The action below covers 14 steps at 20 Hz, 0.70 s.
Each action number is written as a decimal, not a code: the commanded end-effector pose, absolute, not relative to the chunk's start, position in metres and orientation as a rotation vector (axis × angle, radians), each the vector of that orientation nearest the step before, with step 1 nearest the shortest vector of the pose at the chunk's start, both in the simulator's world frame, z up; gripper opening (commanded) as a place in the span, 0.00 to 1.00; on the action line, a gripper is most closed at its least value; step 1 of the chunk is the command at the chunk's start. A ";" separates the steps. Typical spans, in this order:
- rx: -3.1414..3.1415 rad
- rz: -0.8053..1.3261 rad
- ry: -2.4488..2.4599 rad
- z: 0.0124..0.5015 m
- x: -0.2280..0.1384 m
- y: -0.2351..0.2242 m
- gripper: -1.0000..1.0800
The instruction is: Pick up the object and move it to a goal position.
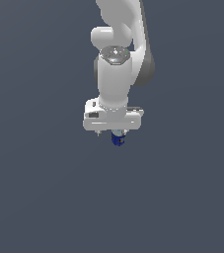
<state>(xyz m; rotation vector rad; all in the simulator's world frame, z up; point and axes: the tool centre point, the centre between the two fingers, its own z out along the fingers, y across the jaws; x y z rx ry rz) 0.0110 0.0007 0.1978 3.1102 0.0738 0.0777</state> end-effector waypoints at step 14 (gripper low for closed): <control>3.105 0.061 -0.004 0.193 0.009 -0.029 0.96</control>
